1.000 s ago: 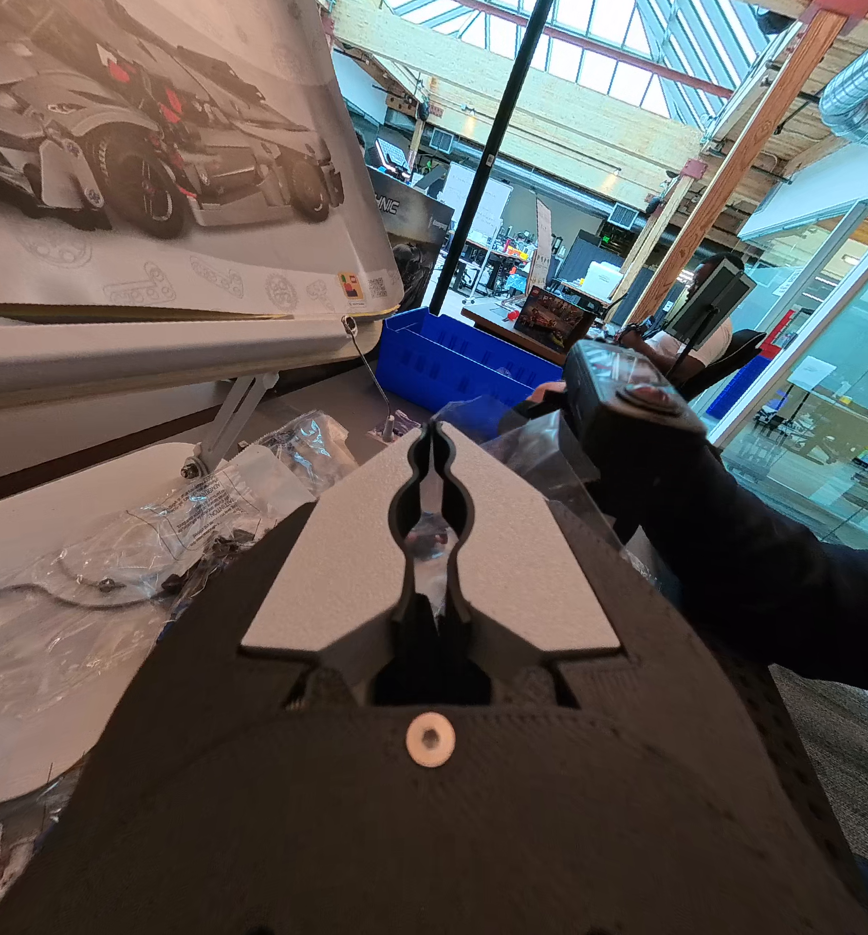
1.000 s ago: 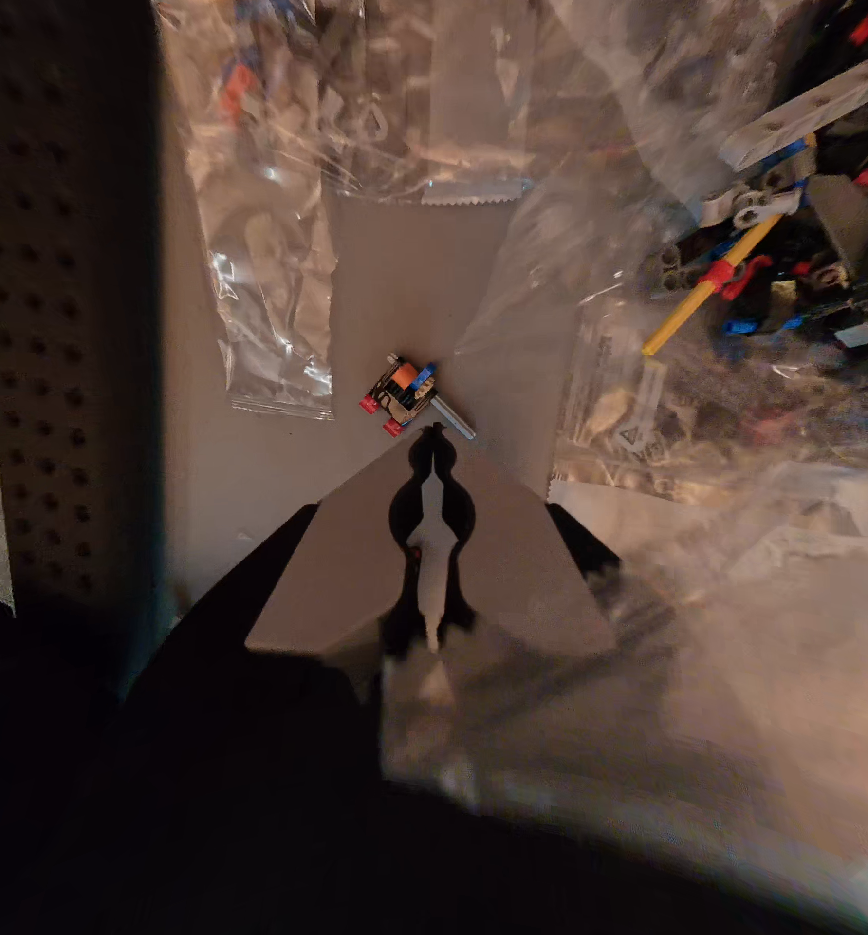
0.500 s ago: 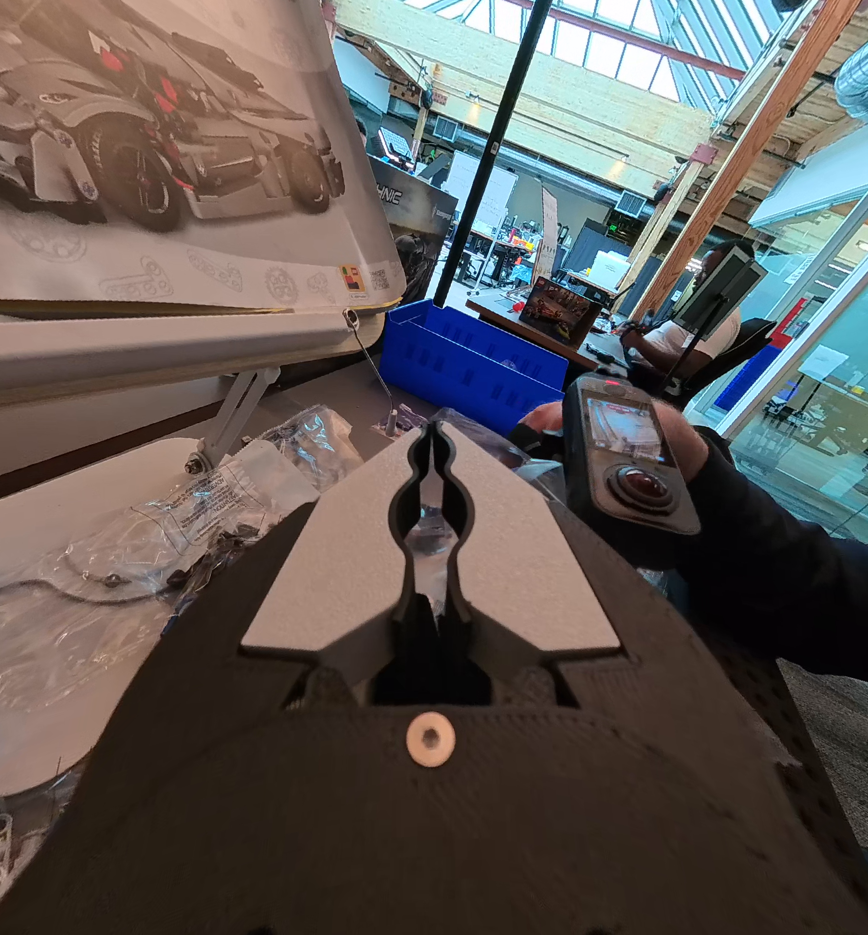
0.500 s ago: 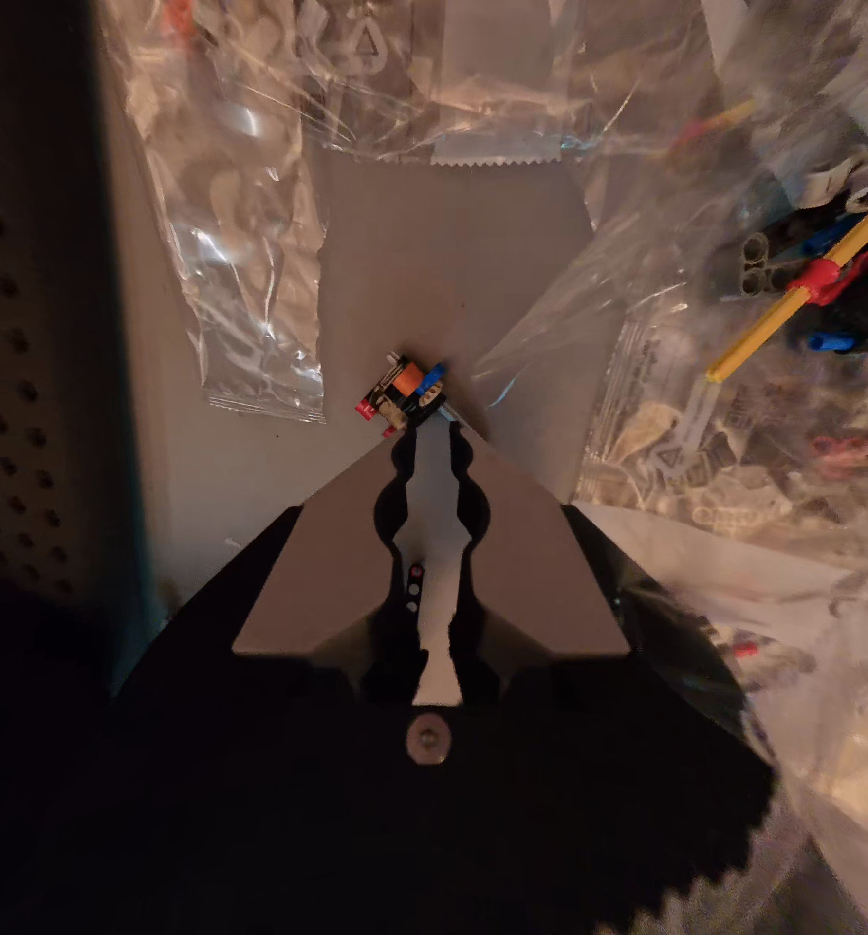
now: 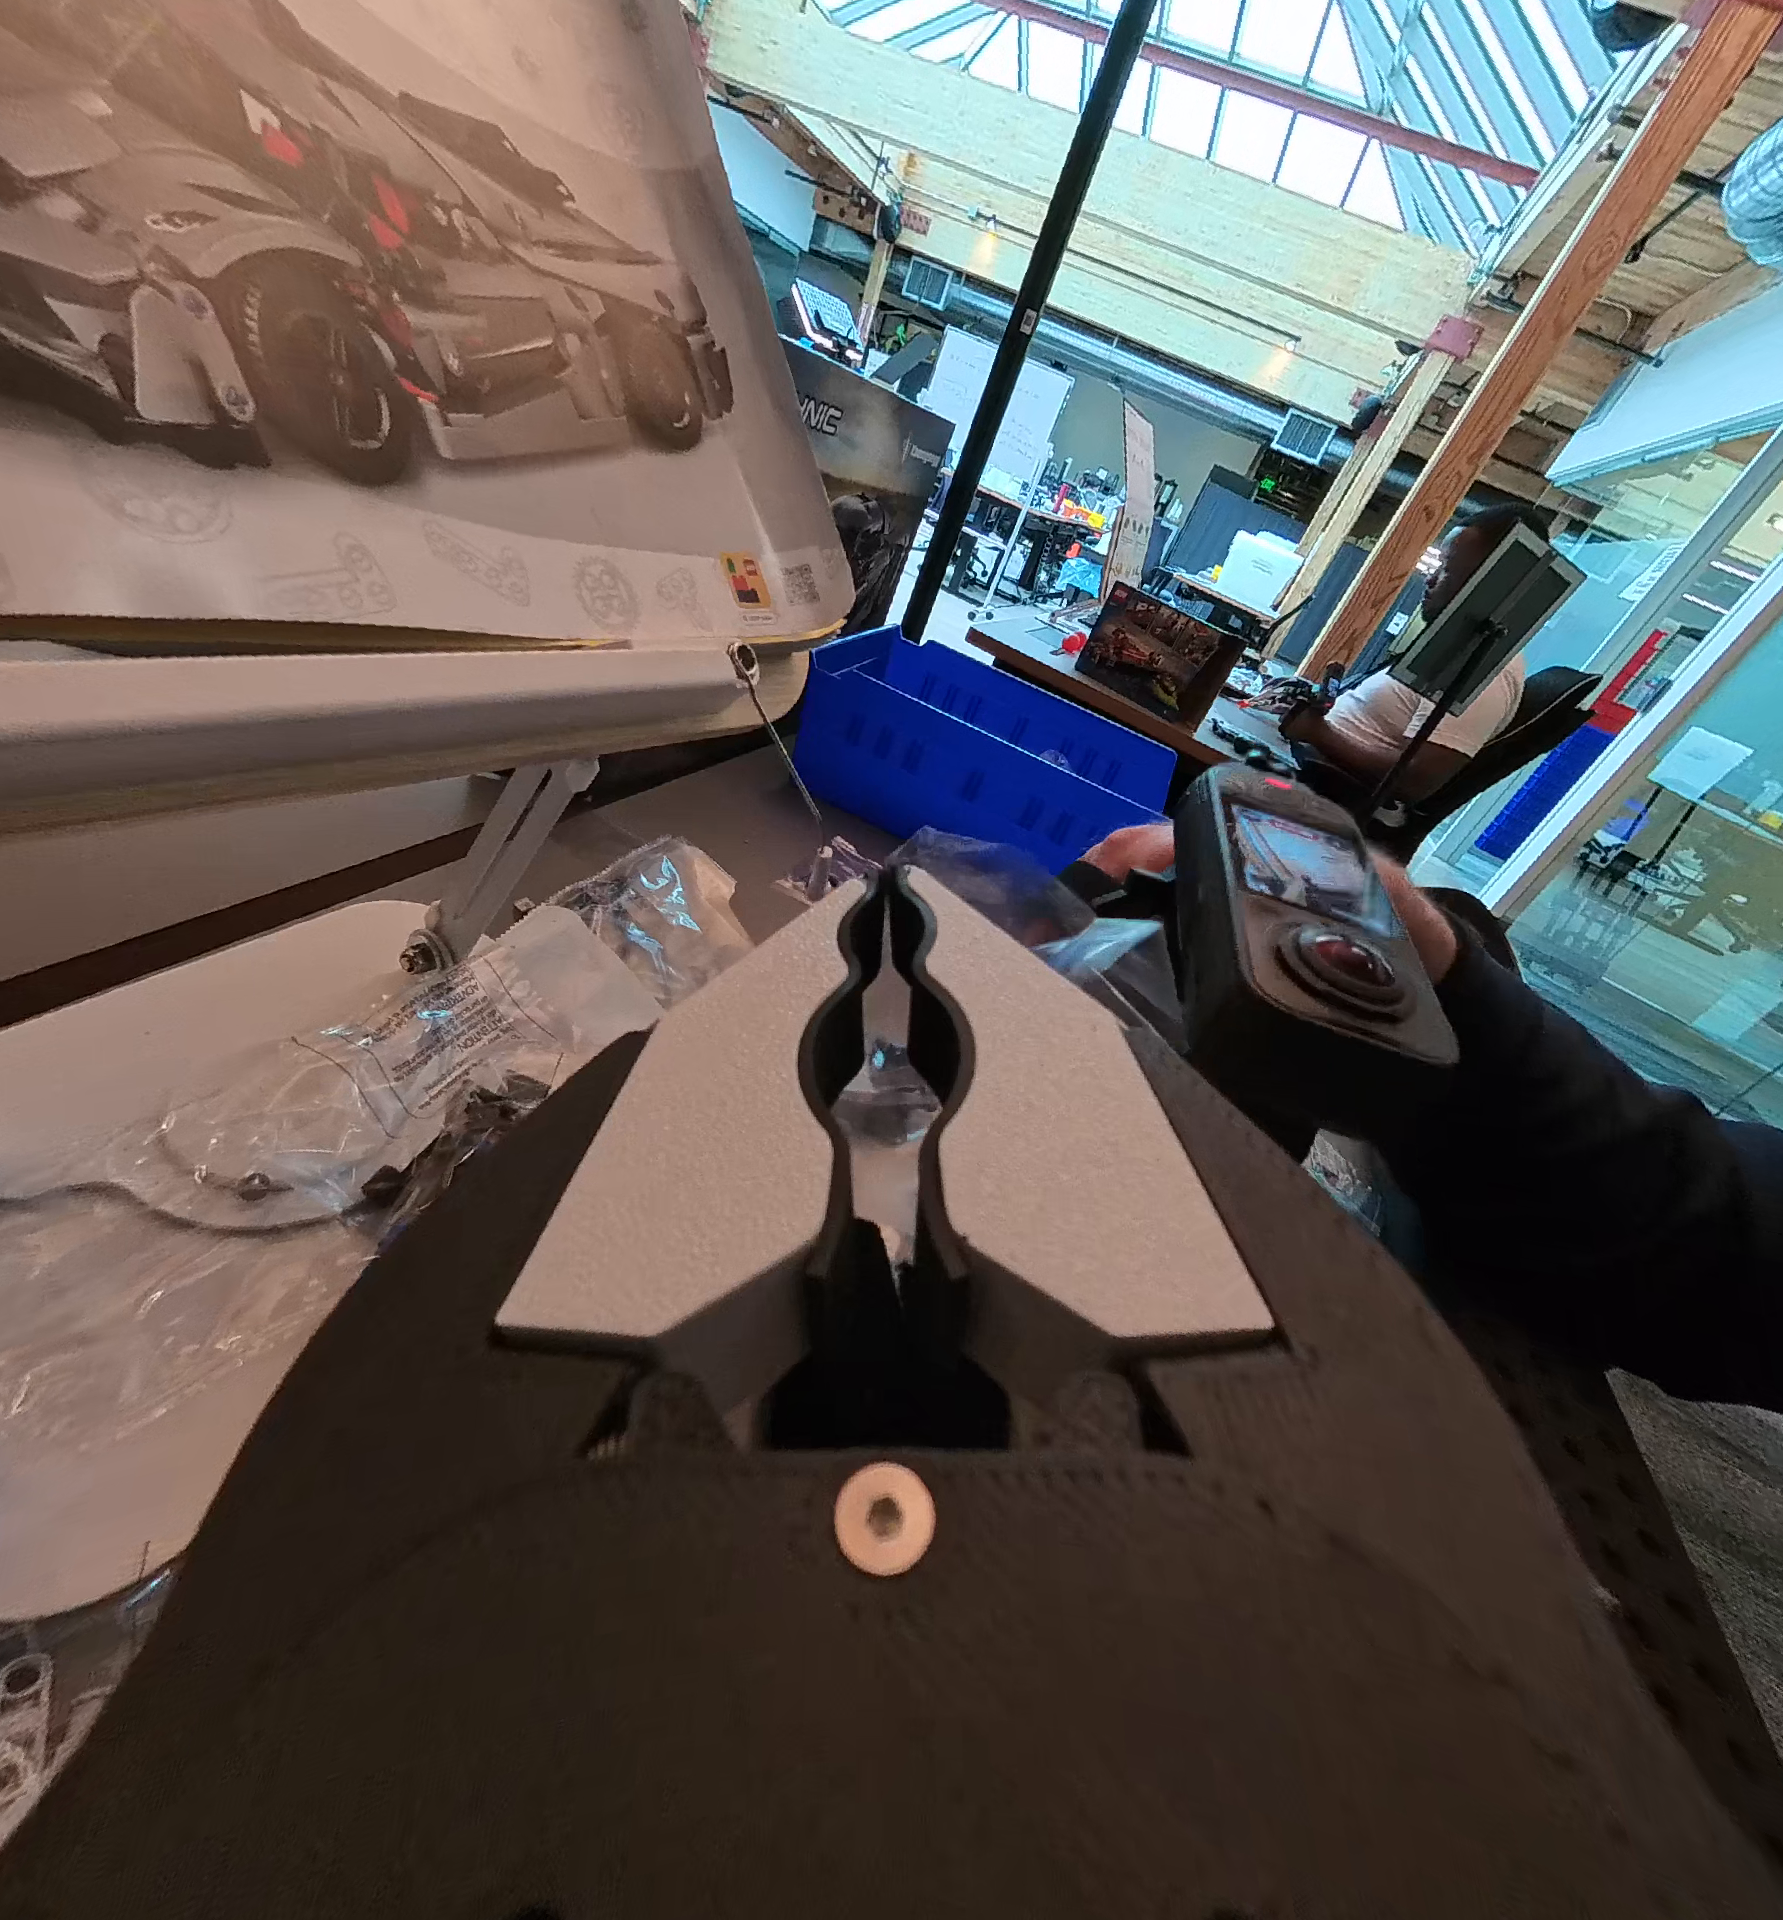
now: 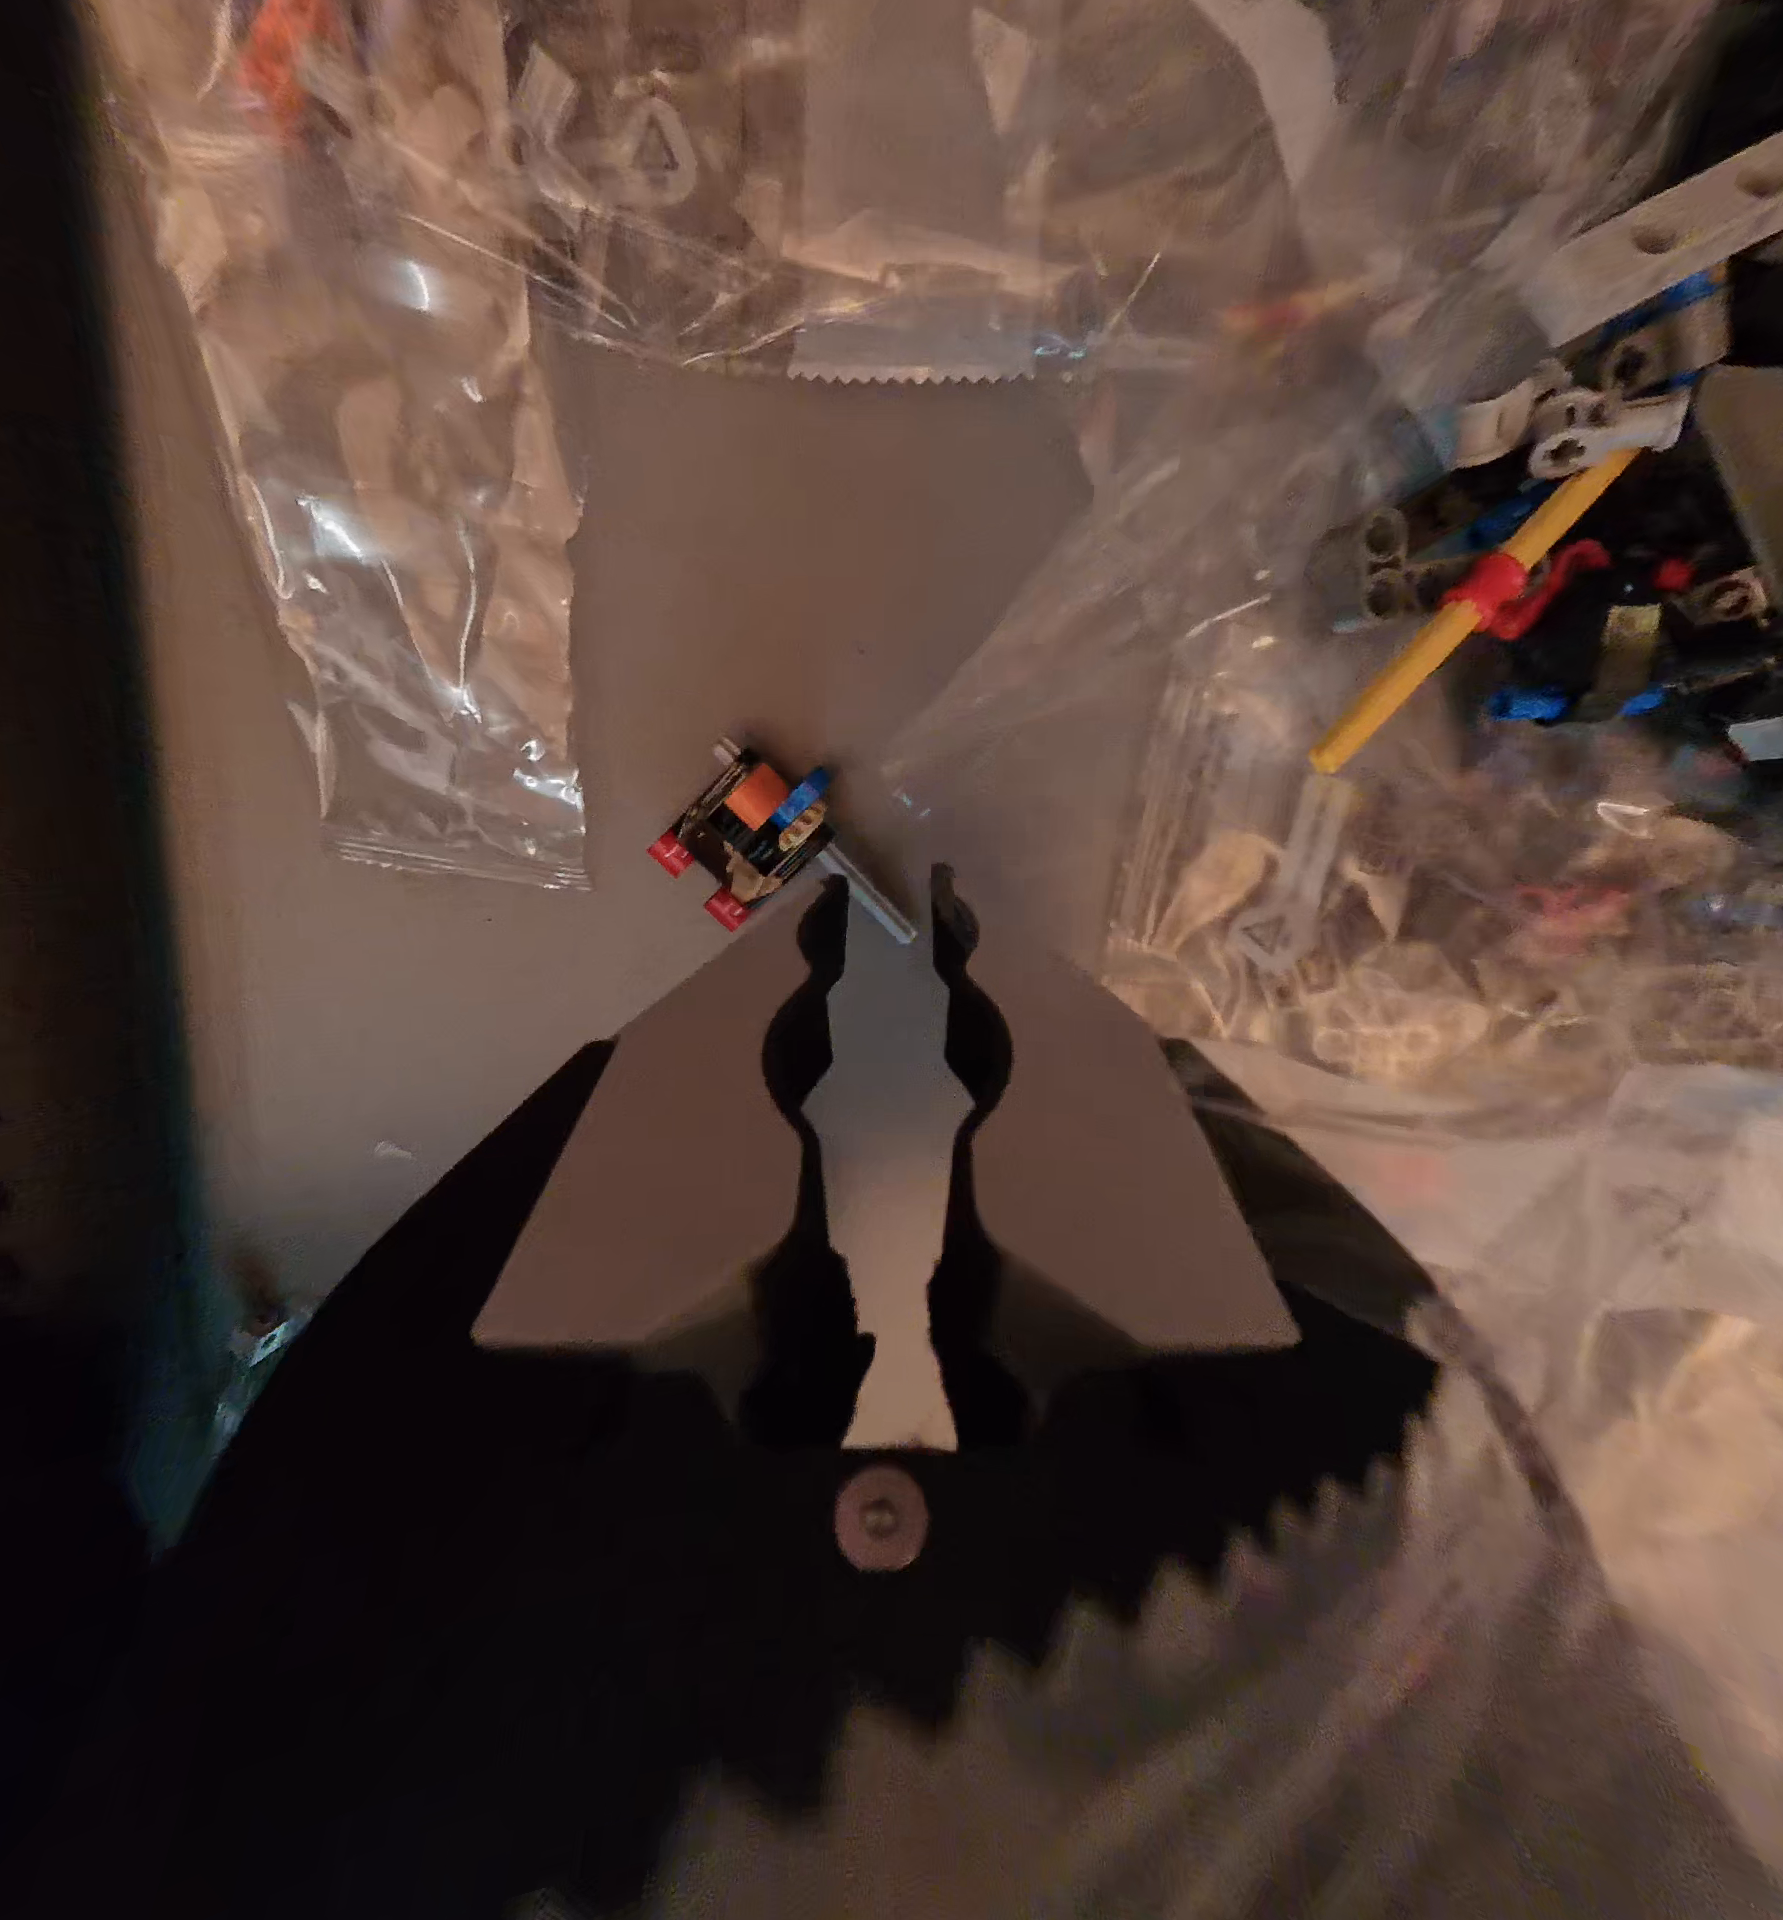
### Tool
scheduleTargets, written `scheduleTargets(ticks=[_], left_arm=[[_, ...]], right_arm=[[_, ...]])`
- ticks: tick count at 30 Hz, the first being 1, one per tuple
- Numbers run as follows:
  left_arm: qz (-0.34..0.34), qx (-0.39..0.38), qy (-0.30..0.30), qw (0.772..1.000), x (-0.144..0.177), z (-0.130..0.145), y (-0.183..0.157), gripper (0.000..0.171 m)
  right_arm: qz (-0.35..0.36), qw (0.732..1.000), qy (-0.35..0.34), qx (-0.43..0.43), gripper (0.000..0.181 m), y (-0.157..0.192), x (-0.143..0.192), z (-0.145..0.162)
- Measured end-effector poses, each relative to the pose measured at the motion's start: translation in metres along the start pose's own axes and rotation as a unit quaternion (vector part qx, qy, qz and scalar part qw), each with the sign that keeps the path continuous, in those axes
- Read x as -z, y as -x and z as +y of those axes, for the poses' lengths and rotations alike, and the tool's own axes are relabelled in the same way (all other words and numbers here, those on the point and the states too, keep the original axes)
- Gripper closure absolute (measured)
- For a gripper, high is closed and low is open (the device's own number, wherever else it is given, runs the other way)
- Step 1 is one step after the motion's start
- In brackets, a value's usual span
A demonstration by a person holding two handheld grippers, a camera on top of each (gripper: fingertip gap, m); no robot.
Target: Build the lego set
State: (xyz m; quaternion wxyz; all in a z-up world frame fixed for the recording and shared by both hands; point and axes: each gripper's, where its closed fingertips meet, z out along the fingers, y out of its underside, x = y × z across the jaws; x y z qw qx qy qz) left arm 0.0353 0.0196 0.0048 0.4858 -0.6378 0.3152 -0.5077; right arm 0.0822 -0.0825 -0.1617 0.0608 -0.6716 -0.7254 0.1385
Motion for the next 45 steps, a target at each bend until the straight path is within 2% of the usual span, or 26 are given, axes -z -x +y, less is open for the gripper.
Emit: scheduleTargets(ticks=[4, 7, 16, 24, 31, 38, 42, 45], left_arm=[[0.002, 0.0, 0.002, 1.0, 0.0, 0.001, 0.0, 0.171], [0.002, -0.001, 0.003, 1.0, 0.0, 0.001, 0.0, 0.171], [0.003, 0.0, 0.001, 1.0, 0.0, 0.0, 0.0, 0.171], [0.011, 0.004, 0.001, 1.0, 0.002, 0.0, -0.001, 0.171], [0.024, 0.004, 0.006, 1.0, 0.0, 0.002, -0.005, 0.169], [0.022, -0.022, 0.012, 0.999, 0.006, 0.0, -0.008, 0.171], [0.006, -0.026, -0.022, 0.999, 0.015, -0.014, -0.002, 0.171], [-0.03, -0.039, -0.077, 0.996, 0.033, -0.035, 0.009, 0.171]], right_arm=[[-0.038, 0.999, 0.005, 0.008, 0.174, 0.012, -0.01, 0.0], [-0.031, 0.999, 0.027, 0.009, 0.178, 0.009, -0.012, 0.009], [-0.025, 1.0, 0.01, 0.011, 0.181, 0.007, -0.002, 0.009], [-0.016, 0.998, -0.057, -0.002, 0.181, 0.005, 0.03, 0.012], [0.015, 0.987, -0.162, -0.013, 0.181, 0.001, 0.082, 0.014], [0.06, 0.974, -0.217, -0.035, 0.181, -0.009, 0.12, 0.029], [0.072, 0.968, -0.236, -0.036, 0.181, -0.009, 0.131, 0.031], [0.079, 0.965, -0.247, -0.034, 0.181, -0.01, 0.136, 0.029]])
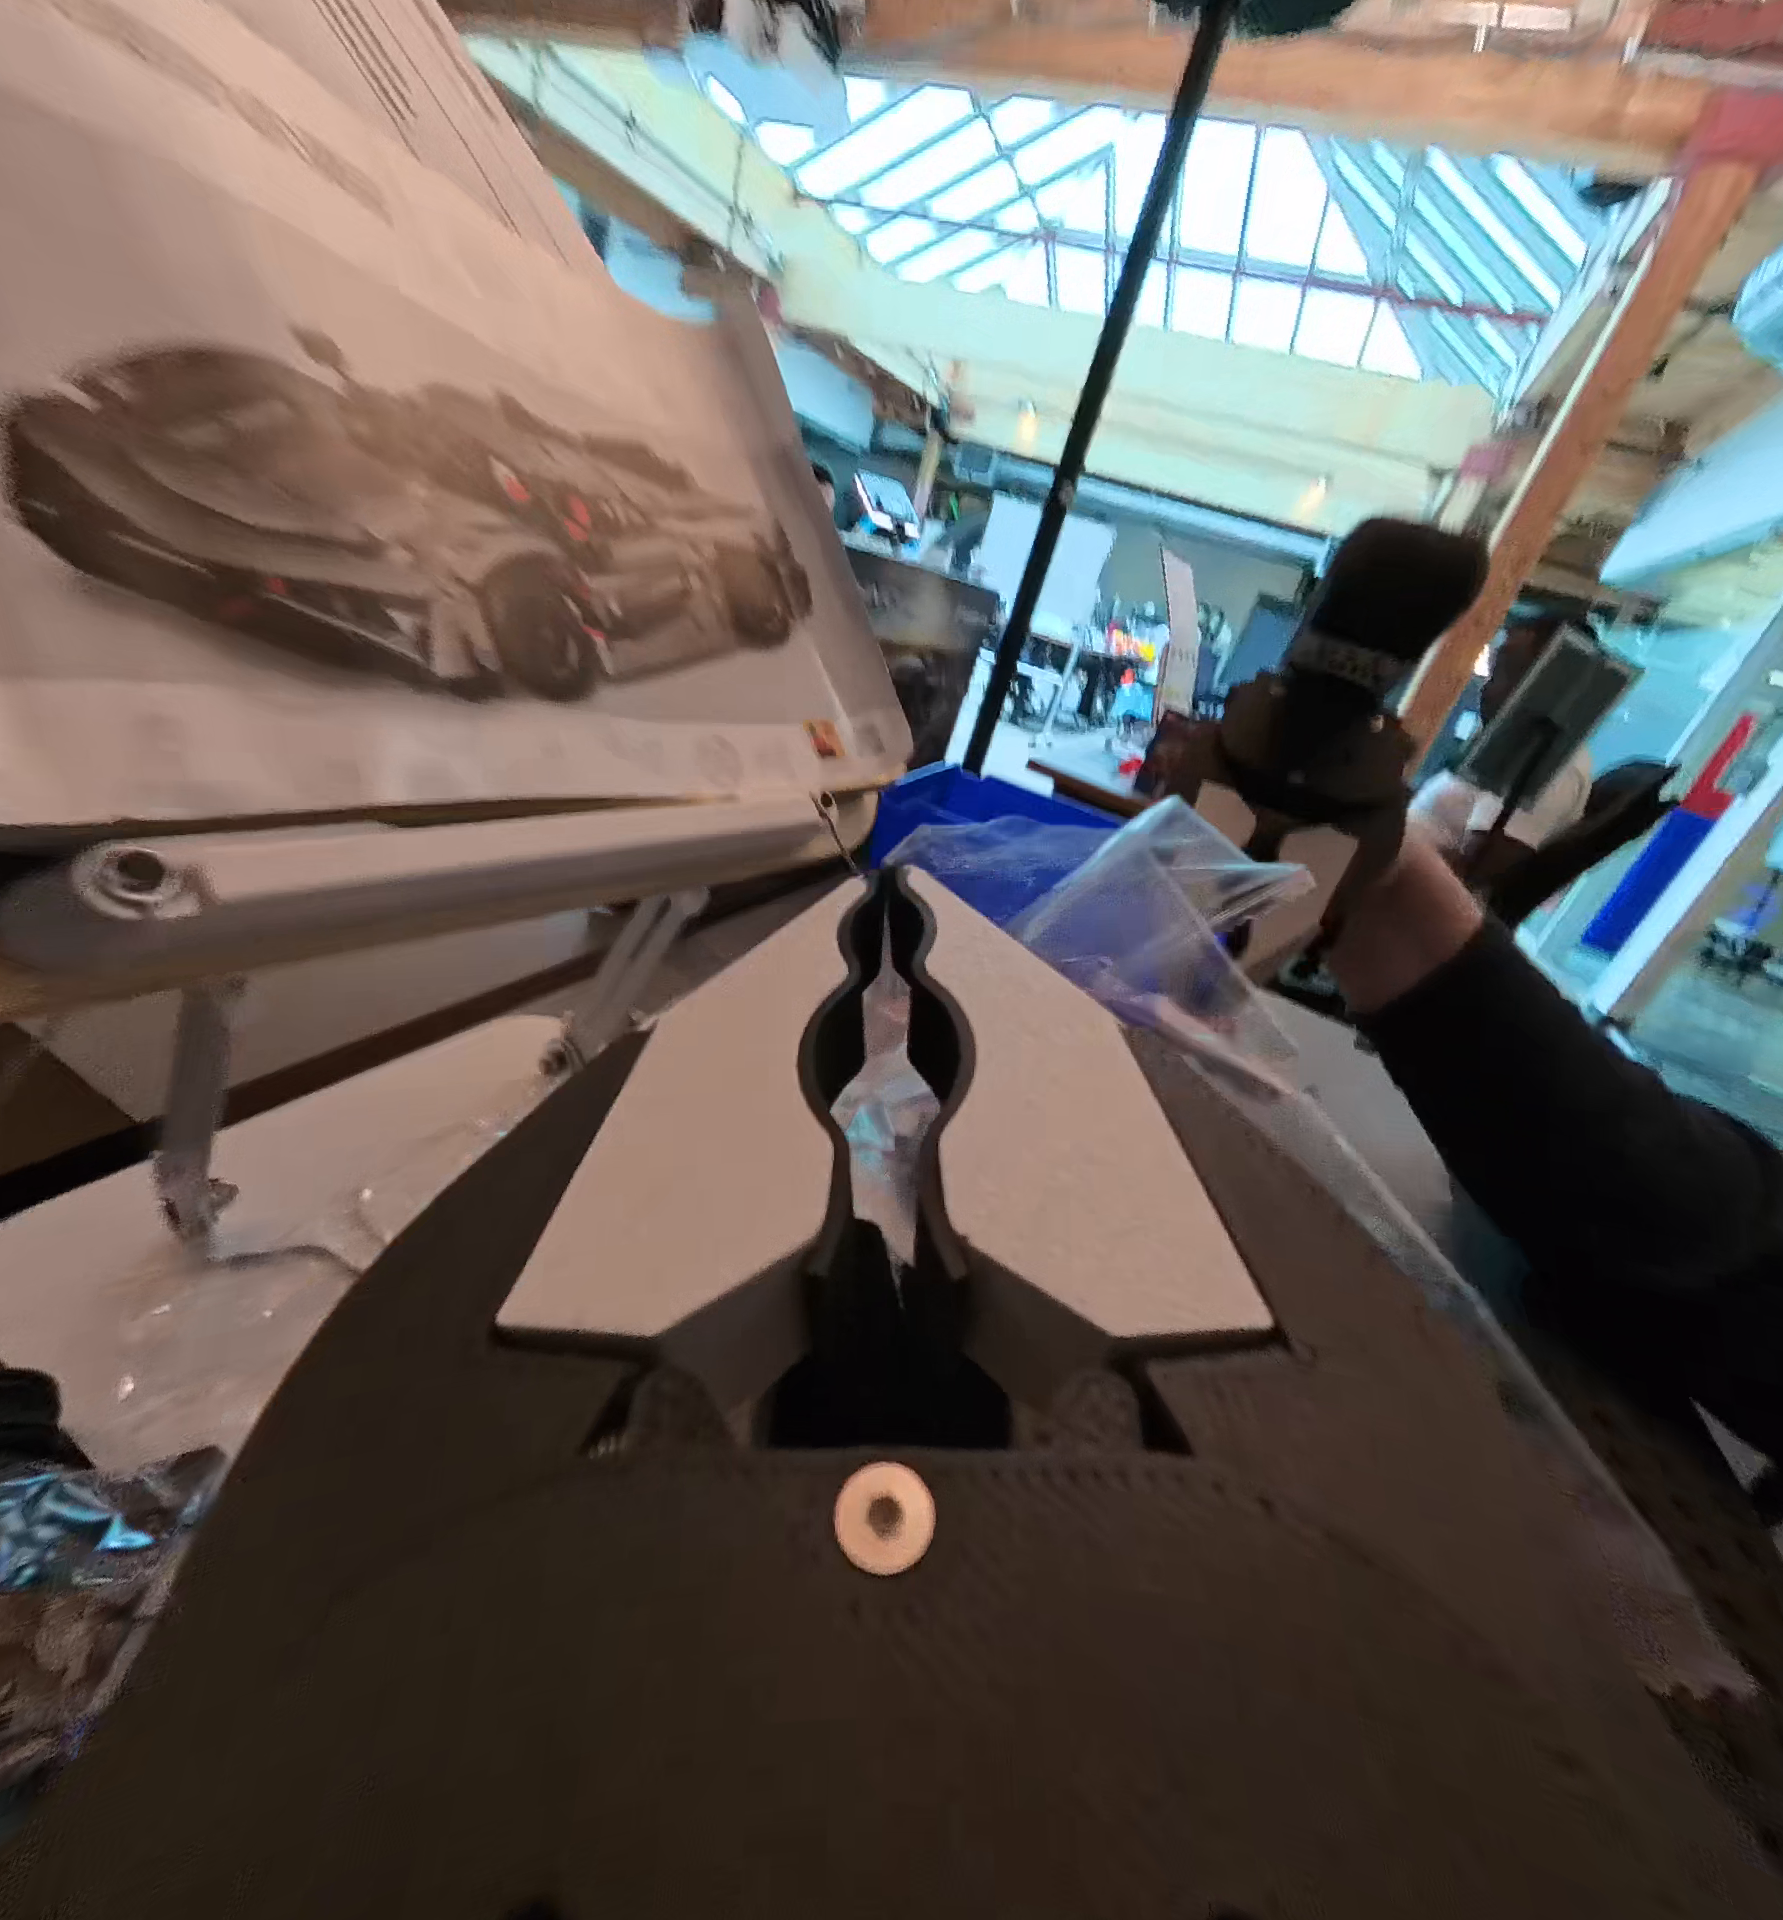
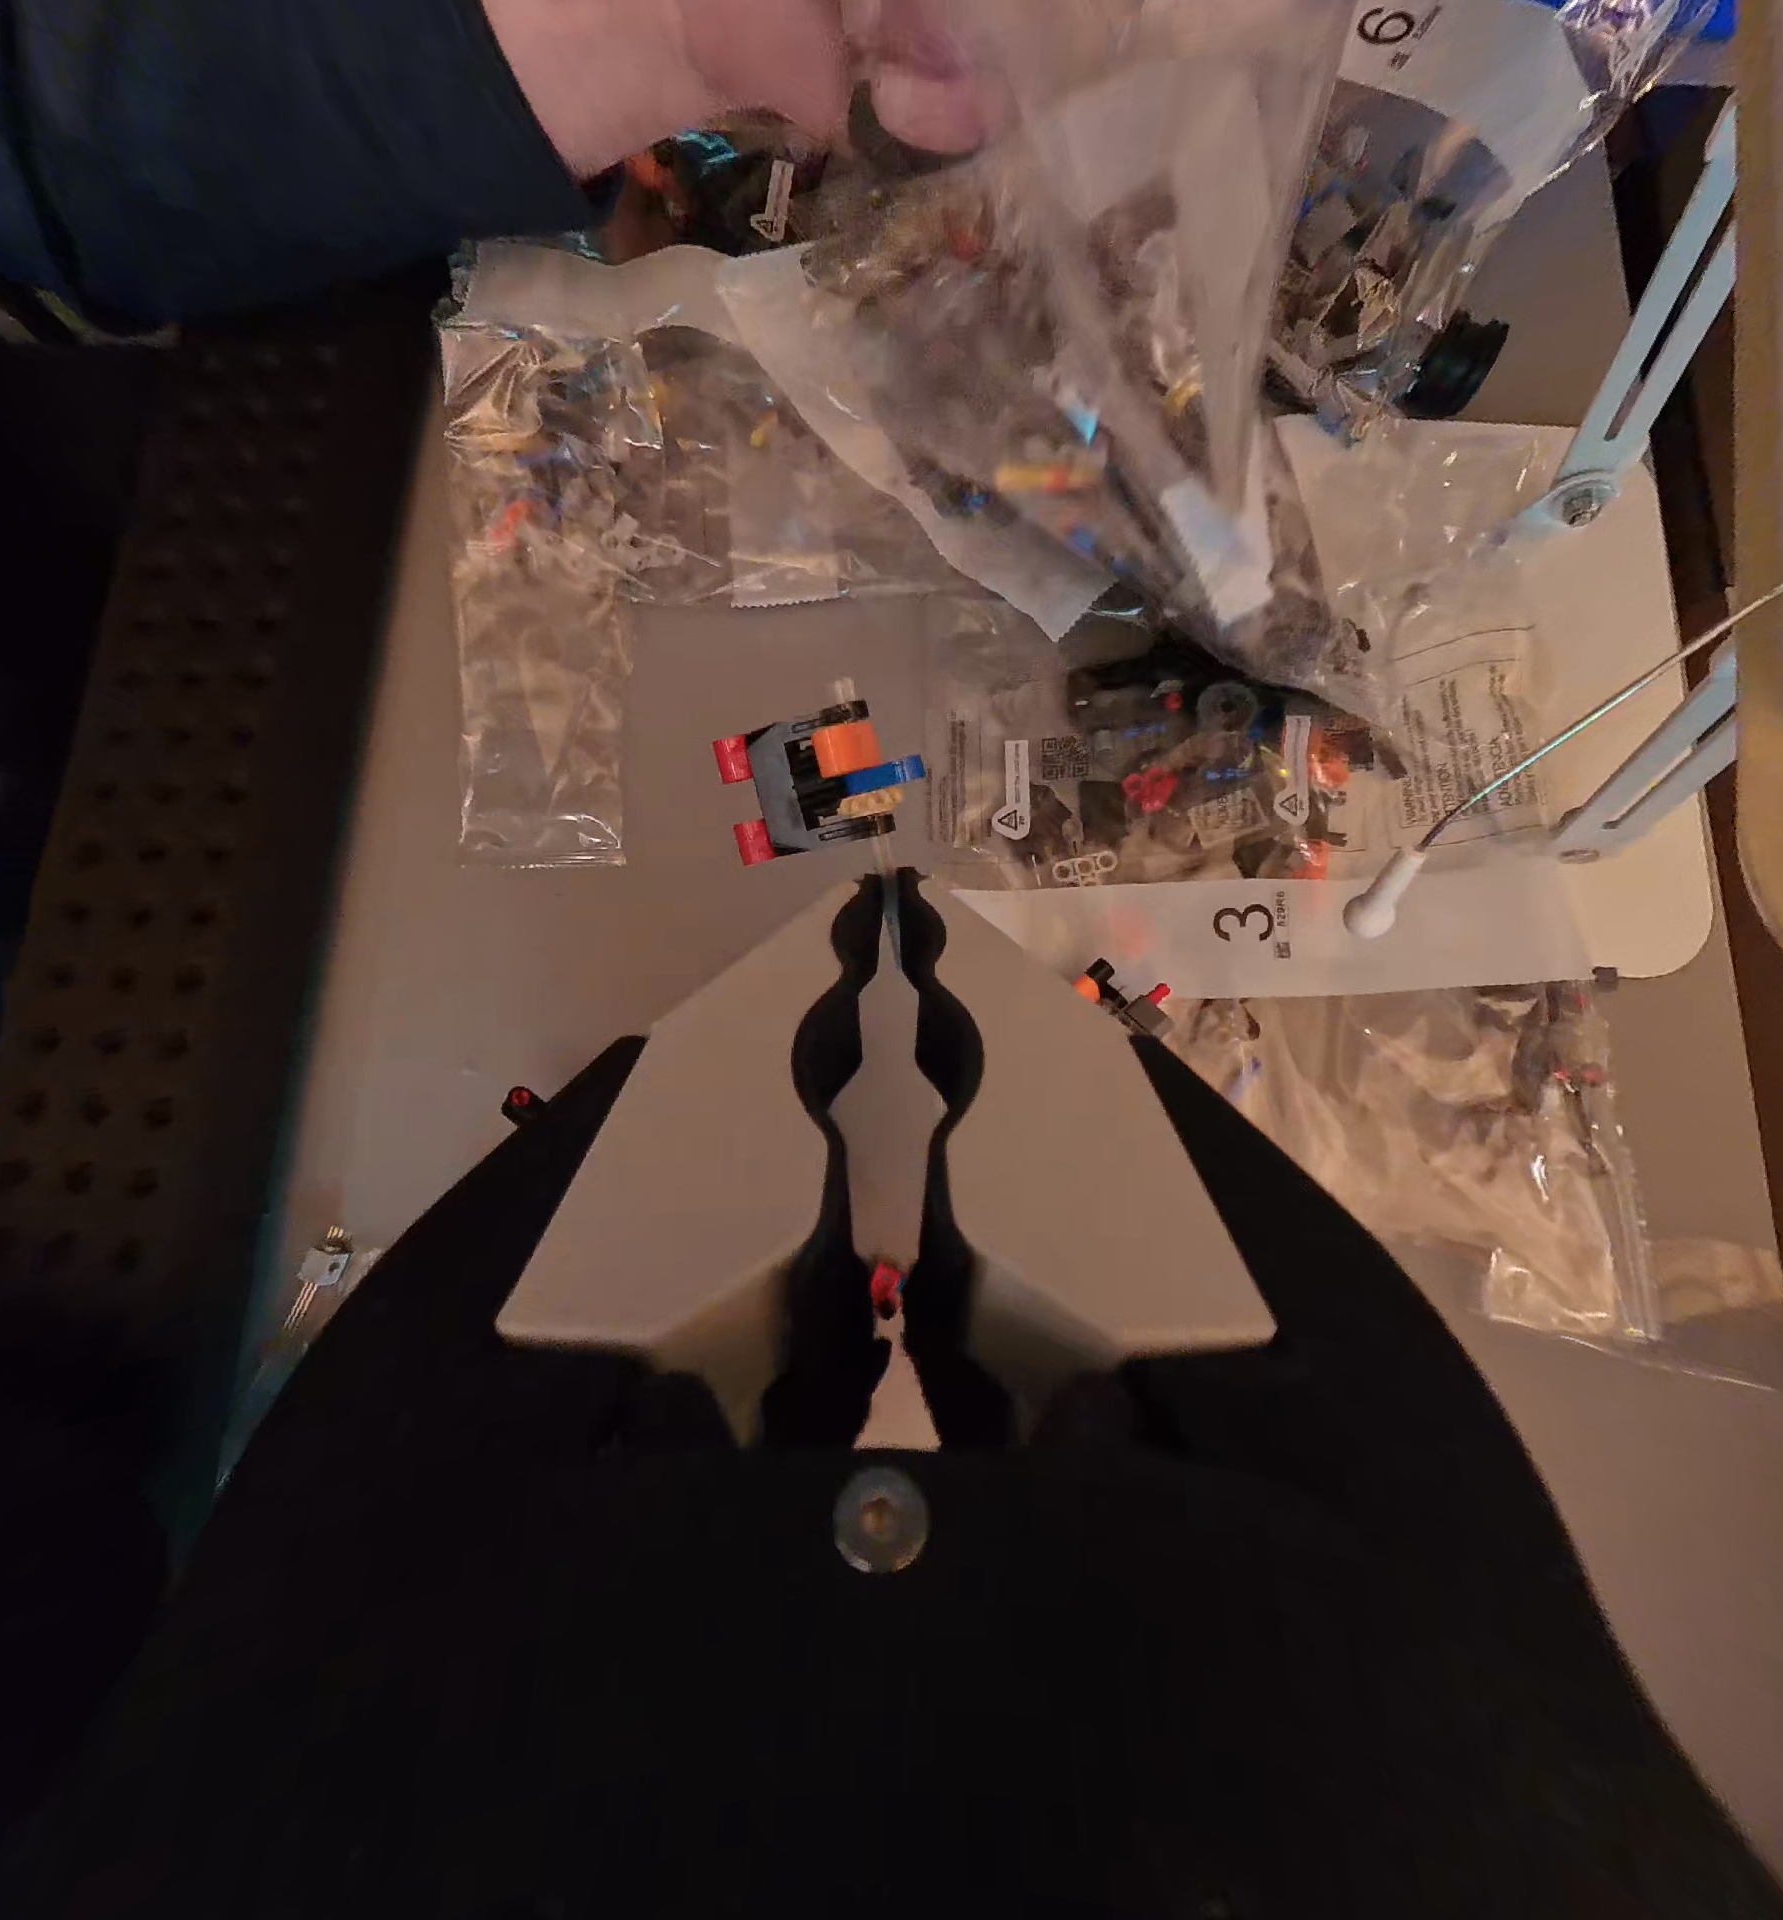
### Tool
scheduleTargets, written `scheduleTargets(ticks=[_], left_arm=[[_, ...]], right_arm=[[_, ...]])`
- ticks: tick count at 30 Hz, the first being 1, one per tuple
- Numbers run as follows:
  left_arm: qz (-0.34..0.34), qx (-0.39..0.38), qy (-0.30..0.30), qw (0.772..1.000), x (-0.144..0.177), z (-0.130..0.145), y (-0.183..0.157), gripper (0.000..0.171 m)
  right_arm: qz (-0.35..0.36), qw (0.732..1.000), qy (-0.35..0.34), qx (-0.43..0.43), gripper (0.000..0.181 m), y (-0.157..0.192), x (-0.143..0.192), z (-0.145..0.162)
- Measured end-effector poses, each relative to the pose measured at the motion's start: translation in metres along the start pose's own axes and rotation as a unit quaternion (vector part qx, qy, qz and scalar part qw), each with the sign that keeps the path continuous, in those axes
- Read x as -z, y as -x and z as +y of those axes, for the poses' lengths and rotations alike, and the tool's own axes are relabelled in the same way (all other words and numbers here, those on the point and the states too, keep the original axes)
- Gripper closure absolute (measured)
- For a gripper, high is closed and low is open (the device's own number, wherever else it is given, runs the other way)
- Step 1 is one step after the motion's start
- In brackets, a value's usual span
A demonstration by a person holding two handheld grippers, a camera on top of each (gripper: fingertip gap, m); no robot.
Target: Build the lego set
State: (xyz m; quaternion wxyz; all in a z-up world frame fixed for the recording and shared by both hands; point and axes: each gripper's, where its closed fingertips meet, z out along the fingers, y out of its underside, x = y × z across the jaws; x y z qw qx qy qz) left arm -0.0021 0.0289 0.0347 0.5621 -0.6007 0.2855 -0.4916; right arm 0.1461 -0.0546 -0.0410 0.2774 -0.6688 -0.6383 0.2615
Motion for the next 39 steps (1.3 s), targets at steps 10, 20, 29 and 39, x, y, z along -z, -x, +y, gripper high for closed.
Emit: scheduleTargets(ticks=[10, 20, 29, 39], left_arm=[[0.001, -0.015, -0.021, 1.0, 0.007, -0.01, -0.001, 0.171], [0.01, 0.005, 0.011, 1.0, -0.005, 0.01, 0.001, 0.171], [0.011, 0.01, 0.013, 1.0, -0.004, 0.01, 0.002, 0.171], [0.015, 0.014, 0.023, 1.0, -0.008, 0.016, 0.001, 0.171]], right_arm=[[0.005, 1.0, 0.006, -0.005, 0.181, -0.004, -0.003, 0.004], [-0.046, 0.99, 0.133, -0.032, 0.181, 0.002, -0.062, 0.039], [0.001, 0.984, 0.162, -0.08, 0.156, -0.023, -0.069, 0.052], [0.085, 0.946, 0.246, -0.193, 0.121, -0.06, -0.049, 0.109]])
